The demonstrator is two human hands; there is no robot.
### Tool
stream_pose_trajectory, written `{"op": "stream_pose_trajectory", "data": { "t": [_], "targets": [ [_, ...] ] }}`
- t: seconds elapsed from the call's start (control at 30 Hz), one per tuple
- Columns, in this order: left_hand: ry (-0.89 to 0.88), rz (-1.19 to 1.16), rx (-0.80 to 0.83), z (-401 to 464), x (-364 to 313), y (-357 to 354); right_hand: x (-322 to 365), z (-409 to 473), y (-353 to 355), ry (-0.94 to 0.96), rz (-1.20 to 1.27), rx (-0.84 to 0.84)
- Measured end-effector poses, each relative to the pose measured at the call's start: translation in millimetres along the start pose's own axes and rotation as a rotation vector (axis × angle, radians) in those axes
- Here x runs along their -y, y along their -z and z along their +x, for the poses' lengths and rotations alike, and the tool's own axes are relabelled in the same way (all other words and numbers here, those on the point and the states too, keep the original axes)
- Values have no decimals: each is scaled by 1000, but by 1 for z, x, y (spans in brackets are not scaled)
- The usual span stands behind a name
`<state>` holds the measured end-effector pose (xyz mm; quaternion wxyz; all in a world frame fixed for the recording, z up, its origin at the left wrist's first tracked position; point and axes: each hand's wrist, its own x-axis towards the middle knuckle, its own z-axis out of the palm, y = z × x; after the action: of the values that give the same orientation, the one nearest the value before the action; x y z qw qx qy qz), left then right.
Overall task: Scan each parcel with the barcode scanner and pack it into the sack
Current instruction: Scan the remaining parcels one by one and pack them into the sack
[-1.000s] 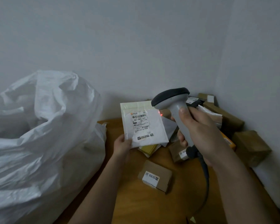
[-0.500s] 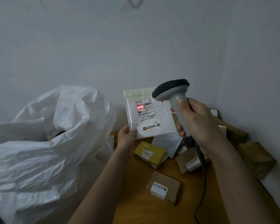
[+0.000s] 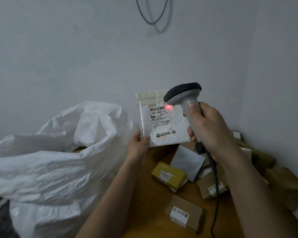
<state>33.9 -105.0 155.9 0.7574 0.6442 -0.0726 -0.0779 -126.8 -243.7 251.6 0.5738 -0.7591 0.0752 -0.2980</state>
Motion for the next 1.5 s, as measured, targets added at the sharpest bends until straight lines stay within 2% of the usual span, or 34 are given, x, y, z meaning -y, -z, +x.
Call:
{"op": "stream_pose_trajectory", "data": {
  "t": [0.17, 0.3, 0.43, 0.5, 0.57, 0.63, 0.73, 0.93, 1.03, 1.13, 1.3, 1.4, 1.5],
  "targets": [
    [-76, 65, -19, -6, -13, 15, 5, -2, -17, 20, 52, 16],
    [-229, 60, -102, -18, -31, 33, 5, -5, -33, 5, 171, 25],
    [-461, 94, -331, -28, -58, 57, 1, -8, -49, -7, 267, -21],
    [-475, 61, -488, -27, -70, 70, -1, -9, -57, -20, 283, -26],
    [-416, -26, -552, -23, -77, 83, -5, -12, -65, -37, 268, -16],
    [-324, -73, -487, -22, -80, 92, -9, -15, -71, -58, 265, -2],
    [-209, 49, -381, -28, -79, 93, -17, -21, -75, -82, 249, 13],
    [-338, 178, -349, -46, -60, 68, -41, -24, -62, -138, 205, -22],
    [-412, 257, -293, -49, -45, 51, -55, -23, -48, -164, 174, -63],
    [-400, 321, -205, -47, -20, 33, -78, -22, -33, -232, 173, -92],
    [-253, 500, -125, -33, 54, -1, -125, -21, -3, -330, 148, -78],
    [-114, 697, -87, -25, 113, -18, -153, -17, 21, -378, 93, -40],
    [58, 1022, 171, -29, 173, -34, -182, -14, 47, -412, 49, 12]
  ]
}}
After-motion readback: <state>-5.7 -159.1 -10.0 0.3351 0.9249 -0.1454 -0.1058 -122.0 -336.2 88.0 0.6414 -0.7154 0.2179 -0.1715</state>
